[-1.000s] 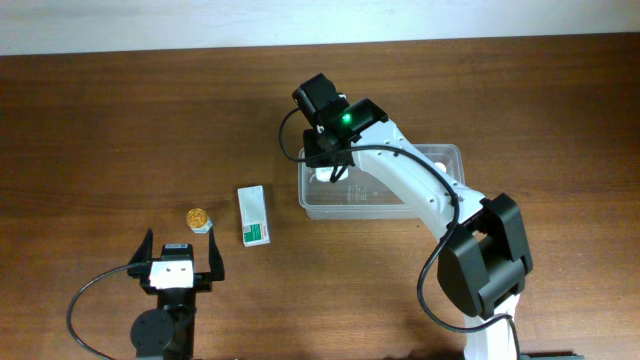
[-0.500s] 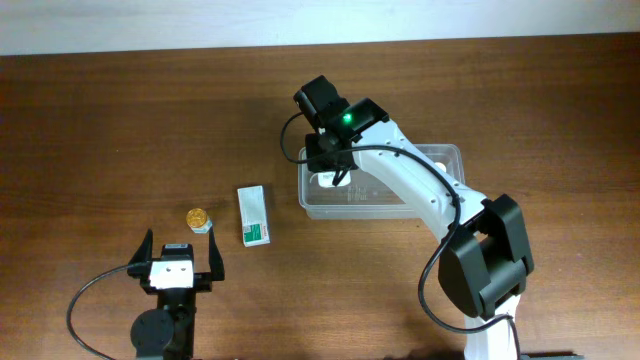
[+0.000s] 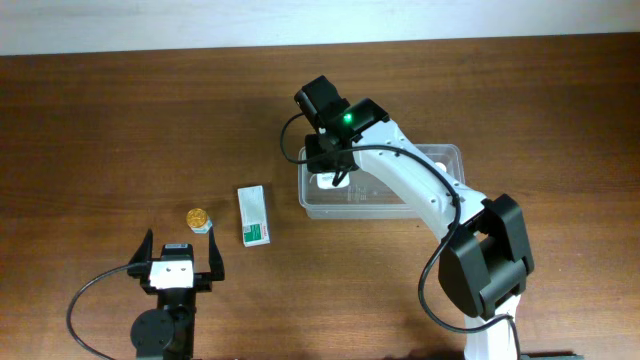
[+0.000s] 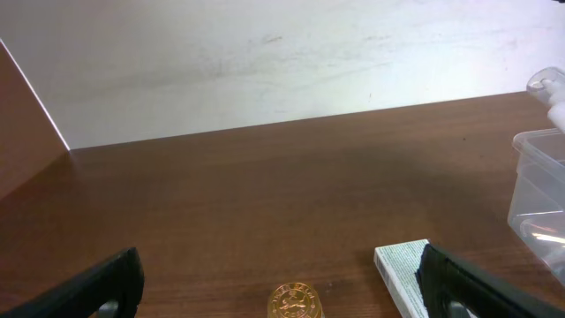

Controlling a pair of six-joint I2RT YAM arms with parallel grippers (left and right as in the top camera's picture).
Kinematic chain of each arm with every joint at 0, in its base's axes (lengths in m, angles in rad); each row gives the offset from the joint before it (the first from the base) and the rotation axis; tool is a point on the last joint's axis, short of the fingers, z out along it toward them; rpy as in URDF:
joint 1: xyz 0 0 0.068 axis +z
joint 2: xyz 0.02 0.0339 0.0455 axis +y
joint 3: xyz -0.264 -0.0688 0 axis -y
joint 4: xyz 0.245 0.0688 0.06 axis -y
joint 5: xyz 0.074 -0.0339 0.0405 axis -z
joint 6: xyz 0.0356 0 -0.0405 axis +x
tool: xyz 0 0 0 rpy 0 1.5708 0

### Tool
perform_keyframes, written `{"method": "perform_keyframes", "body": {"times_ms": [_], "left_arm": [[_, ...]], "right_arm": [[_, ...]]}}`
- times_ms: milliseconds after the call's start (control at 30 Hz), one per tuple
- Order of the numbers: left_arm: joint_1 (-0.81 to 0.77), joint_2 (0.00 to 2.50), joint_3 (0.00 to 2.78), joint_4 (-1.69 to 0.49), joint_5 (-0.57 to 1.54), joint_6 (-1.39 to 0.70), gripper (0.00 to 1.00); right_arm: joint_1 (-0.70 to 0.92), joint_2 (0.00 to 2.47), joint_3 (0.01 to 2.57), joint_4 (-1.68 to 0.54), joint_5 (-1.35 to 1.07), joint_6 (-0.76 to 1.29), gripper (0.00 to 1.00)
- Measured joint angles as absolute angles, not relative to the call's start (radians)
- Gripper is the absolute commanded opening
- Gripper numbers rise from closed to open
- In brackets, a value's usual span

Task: Pack container
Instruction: 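Lower the lotion bottle into the container's left side with right gripper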

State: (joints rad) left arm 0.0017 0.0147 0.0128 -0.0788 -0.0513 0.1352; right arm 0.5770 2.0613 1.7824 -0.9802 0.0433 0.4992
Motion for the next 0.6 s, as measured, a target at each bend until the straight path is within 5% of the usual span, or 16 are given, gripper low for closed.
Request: {"method": "perform_keyframes", "body": {"times_ms": [600], "left_arm": [[0.002, 0.015, 0.013, -0.079, -0.051, 0.136, 0.99]], "right_arm": [[0.577, 2.062, 1.769, -0.991, -0.011, 0.501, 0.42]]}}
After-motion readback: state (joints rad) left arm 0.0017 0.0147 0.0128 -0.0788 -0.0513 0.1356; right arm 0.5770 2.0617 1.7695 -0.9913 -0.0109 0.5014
